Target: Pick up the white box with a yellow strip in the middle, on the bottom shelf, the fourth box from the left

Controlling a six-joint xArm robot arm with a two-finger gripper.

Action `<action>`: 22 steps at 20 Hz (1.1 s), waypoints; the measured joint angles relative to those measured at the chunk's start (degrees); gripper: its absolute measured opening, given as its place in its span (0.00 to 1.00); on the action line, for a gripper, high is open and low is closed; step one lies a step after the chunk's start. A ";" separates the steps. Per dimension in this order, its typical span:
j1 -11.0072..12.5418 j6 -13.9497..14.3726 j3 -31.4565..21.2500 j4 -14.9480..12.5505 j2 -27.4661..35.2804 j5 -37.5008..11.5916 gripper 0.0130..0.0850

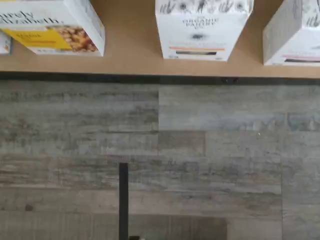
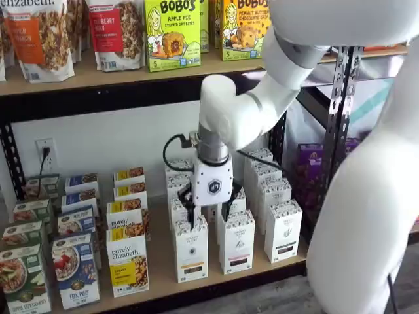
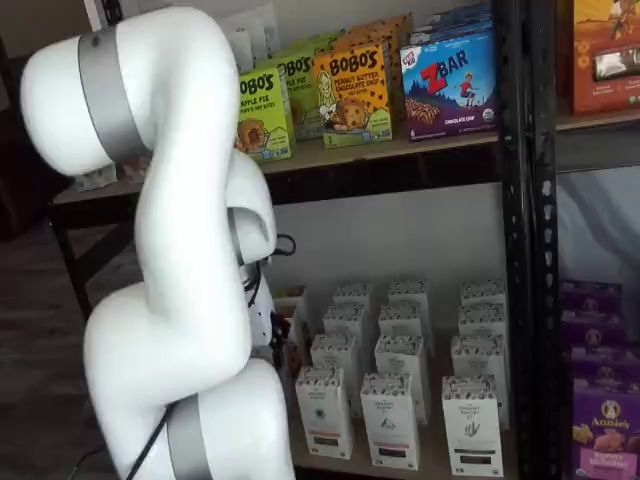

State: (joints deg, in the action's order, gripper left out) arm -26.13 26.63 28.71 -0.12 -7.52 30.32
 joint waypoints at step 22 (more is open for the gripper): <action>3.82 -14.58 8.53 11.05 24.09 -14.71 1.00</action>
State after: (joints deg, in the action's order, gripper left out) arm -22.31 12.05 37.24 10.93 16.56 15.61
